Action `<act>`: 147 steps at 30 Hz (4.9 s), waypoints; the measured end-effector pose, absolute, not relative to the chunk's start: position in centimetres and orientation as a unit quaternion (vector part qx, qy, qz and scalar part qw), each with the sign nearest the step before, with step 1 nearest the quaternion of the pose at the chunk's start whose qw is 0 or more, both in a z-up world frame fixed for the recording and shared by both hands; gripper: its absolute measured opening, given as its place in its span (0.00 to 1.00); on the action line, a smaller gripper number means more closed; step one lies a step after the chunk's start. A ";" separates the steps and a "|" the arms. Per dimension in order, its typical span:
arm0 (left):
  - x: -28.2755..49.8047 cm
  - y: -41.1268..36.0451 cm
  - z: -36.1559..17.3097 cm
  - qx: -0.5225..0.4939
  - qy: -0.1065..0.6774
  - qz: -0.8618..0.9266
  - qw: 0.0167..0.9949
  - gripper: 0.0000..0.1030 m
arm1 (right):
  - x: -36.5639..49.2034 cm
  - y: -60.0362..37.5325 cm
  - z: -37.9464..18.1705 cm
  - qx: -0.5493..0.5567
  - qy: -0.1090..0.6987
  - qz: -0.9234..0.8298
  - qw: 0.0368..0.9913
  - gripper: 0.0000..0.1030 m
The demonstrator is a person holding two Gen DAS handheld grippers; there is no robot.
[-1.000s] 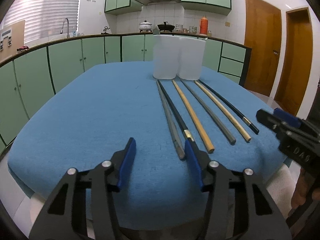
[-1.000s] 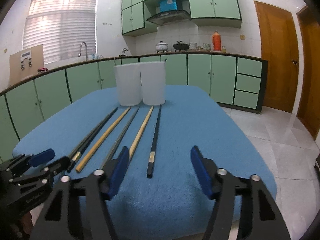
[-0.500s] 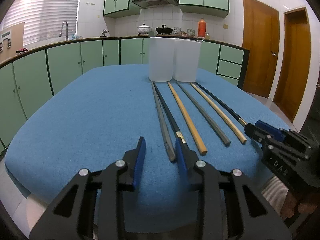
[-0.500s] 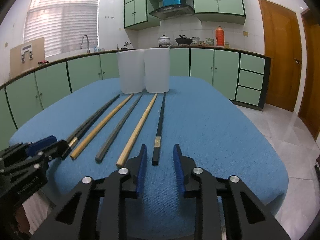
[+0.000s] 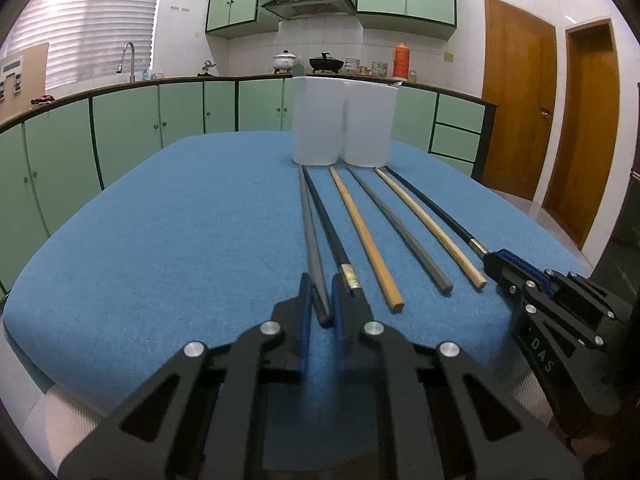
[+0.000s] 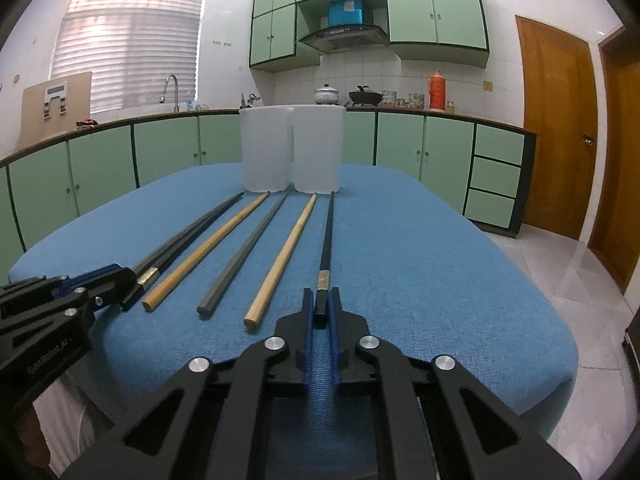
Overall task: Organize utensils
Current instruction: 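Close the left tool on a black chopstick while the right tool grasps a gold-banded black chopstick, then lift both chopsticks and carry them over the white holder, then lower both chopsticks into the holder and open both tools, then withdraw both open tools back toward the remaining chopsticks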
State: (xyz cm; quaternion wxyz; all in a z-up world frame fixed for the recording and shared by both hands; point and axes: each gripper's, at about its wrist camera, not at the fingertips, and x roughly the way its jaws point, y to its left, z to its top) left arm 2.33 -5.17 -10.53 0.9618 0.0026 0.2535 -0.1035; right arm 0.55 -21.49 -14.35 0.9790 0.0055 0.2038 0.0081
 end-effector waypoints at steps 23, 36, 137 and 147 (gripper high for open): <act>0.8 -2.9 -2.5 -0.006 0.150 -0.100 0.984 0.06 | -0.7 -24.2 -6.4 0.035 0.135 0.026 0.990 0.06; 4.6 -2.5 4.8 -0.016 0.112 -0.126 0.986 0.06 | 2.6 -26.3 1.4 0.066 0.119 0.066 0.989 0.06; 31.3 -5.0 10.5 -0.022 0.143 -0.132 0.981 0.45 | 28.5 -26.0 8.2 0.044 0.221 0.067 0.972 0.24; 28.0 -3.9 10.8 -0.015 0.114 -0.122 0.986 0.56 | 26.4 -26.9 7.9 0.038 0.215 0.053 0.974 0.29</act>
